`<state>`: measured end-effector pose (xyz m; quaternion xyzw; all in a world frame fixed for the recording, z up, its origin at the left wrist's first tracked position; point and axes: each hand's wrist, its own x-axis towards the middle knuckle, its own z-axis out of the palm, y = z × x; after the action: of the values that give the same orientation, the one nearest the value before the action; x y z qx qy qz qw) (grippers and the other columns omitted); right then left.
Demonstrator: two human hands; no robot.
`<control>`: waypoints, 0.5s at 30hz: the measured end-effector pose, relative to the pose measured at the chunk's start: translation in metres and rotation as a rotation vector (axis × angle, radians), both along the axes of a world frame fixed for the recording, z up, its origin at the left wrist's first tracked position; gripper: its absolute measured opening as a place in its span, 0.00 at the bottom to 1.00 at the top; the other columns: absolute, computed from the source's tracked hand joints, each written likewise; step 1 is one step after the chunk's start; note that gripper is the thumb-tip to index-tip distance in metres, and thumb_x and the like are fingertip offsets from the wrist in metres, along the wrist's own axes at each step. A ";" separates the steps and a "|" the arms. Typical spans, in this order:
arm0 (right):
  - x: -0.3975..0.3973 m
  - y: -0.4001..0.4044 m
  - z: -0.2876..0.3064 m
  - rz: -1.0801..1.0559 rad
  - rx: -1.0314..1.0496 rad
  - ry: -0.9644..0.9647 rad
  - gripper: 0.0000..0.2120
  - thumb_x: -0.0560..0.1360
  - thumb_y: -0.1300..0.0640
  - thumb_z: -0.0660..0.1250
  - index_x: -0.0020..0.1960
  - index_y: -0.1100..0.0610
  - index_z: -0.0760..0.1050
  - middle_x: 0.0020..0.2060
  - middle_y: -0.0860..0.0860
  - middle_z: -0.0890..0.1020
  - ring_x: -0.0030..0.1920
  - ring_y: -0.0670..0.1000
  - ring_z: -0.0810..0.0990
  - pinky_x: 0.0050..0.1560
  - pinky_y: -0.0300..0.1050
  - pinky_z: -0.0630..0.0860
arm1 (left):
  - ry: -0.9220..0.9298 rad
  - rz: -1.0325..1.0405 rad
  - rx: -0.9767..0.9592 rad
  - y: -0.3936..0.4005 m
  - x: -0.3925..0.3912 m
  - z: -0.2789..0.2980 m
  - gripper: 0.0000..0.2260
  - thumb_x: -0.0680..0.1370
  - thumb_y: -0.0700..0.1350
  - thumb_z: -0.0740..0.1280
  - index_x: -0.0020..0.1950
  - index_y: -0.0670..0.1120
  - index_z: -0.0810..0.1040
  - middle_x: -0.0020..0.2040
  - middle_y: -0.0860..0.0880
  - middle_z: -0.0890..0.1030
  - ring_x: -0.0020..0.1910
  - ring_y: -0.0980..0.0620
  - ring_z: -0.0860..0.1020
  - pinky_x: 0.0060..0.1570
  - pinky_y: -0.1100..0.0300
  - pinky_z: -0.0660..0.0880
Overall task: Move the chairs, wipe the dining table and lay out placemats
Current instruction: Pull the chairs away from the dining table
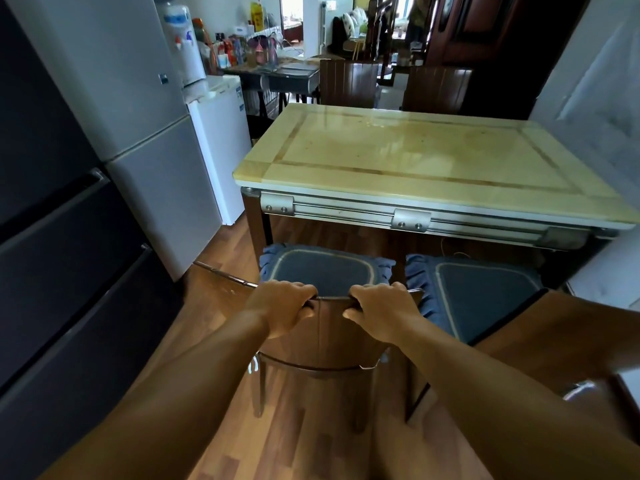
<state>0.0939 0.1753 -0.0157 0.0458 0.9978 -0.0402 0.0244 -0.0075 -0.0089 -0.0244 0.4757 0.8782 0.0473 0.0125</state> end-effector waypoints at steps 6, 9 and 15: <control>-0.036 0.013 -0.004 0.008 0.025 0.051 0.16 0.77 0.42 0.58 0.58 0.51 0.70 0.53 0.50 0.80 0.54 0.54 0.78 0.58 0.52 0.66 | 0.057 0.061 0.002 0.014 -0.029 0.002 0.11 0.79 0.51 0.56 0.56 0.51 0.73 0.53 0.51 0.81 0.50 0.50 0.78 0.53 0.56 0.71; -0.062 0.031 -0.002 0.009 0.008 0.068 0.16 0.77 0.42 0.58 0.59 0.50 0.70 0.54 0.49 0.79 0.56 0.54 0.77 0.59 0.52 0.65 | 0.068 0.068 0.013 0.031 -0.054 0.005 0.11 0.79 0.50 0.56 0.57 0.51 0.73 0.54 0.51 0.80 0.52 0.48 0.78 0.54 0.55 0.70; -0.121 0.081 -0.005 0.003 -0.001 0.101 0.14 0.77 0.43 0.59 0.58 0.49 0.71 0.54 0.49 0.79 0.57 0.53 0.76 0.62 0.51 0.63 | 0.102 0.057 0.032 0.077 -0.113 0.003 0.12 0.79 0.50 0.56 0.59 0.51 0.72 0.54 0.50 0.80 0.52 0.48 0.78 0.51 0.57 0.70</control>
<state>-0.0269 0.2562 -0.0211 0.0421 0.9979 -0.0429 -0.0260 -0.1201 0.0682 -0.0215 0.4523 0.8902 0.0373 -0.0411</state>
